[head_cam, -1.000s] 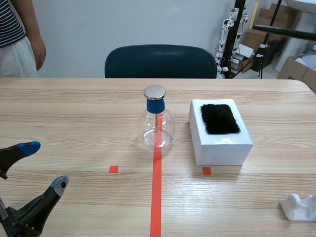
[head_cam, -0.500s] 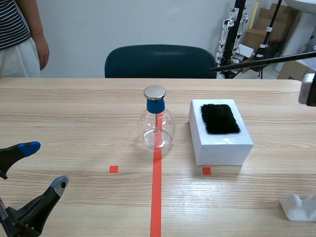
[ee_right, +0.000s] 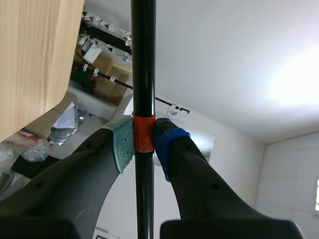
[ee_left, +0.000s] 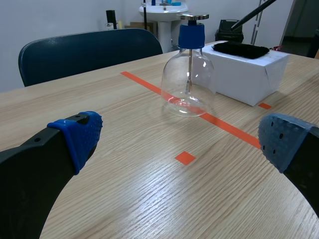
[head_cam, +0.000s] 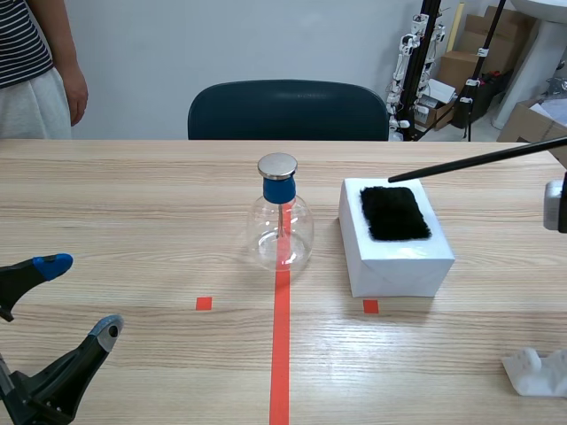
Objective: Do the electroscope experiment. rub the rod on the fur
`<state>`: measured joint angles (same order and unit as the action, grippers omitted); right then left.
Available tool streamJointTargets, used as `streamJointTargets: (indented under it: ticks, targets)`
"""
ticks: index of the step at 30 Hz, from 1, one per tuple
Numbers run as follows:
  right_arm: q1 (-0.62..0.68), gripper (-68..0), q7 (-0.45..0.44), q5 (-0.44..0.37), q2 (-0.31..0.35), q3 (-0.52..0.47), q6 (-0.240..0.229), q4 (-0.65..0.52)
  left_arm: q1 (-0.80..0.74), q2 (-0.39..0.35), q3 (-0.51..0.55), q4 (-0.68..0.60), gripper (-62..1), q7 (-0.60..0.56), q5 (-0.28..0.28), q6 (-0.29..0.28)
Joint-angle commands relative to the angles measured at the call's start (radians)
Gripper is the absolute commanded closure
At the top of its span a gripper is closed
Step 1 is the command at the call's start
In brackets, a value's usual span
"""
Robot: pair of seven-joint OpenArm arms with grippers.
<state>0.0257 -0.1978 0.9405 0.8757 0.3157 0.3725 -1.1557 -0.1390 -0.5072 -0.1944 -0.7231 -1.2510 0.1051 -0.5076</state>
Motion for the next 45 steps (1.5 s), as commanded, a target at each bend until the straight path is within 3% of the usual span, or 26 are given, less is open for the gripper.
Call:
streamJointTargets:
  ticks: [1,16,23,31,33,39,42,45]
  targets:
    - [-0.023,0.0,0.005,0.017,0.016,-0.024,0.009,-0.003,-0.002,-0.011,0.004,-0.003,-62.3,-0.017,-0.008,0.0]
    - [-0.023,0.0,-0.036,0.066,-0.006,-0.024,0.004,0.02,-0.002,-0.011,0.004,-0.003,-62.3,-0.017,-0.008,0.0]
    - [-0.023,0.0,-0.122,0.066,-0.006,-0.024,0.004,0.02,-0.002,-0.011,0.004,-0.003,-62.3,-0.017,-0.008,0.0]
    - [-0.023,0.0,0.014,0.064,-0.006,-0.024,-0.007,0.02,-0.002,-0.011,0.004,-0.003,-62.3,-0.017,-0.008,0.0]
    - [-0.023,0.0,0.01,0.066,-0.006,-0.024,-0.006,0.02,-0.002,-0.011,0.004,-0.003,-62.3,-0.017,-0.008,0.0]
    - [-0.023,0.0,-0.113,0.066,-0.006,-0.024,-0.006,0.02,-0.002,-0.011,0.004,-0.003,-62.3,-0.017,-0.008,0.0]
    - [-0.023,0.0,-0.097,0.053,-0.006,-0.024,-0.006,0.02,-0.002,-0.011,0.004,-0.003,-62.3,-0.017,-0.008,0.0]
    - [-0.023,0.0,-0.008,0.047,-0.005,-0.024,-0.008,0.02,-0.002,-0.011,0.004,-0.003,-62.3,-0.017,-0.008,0.0]
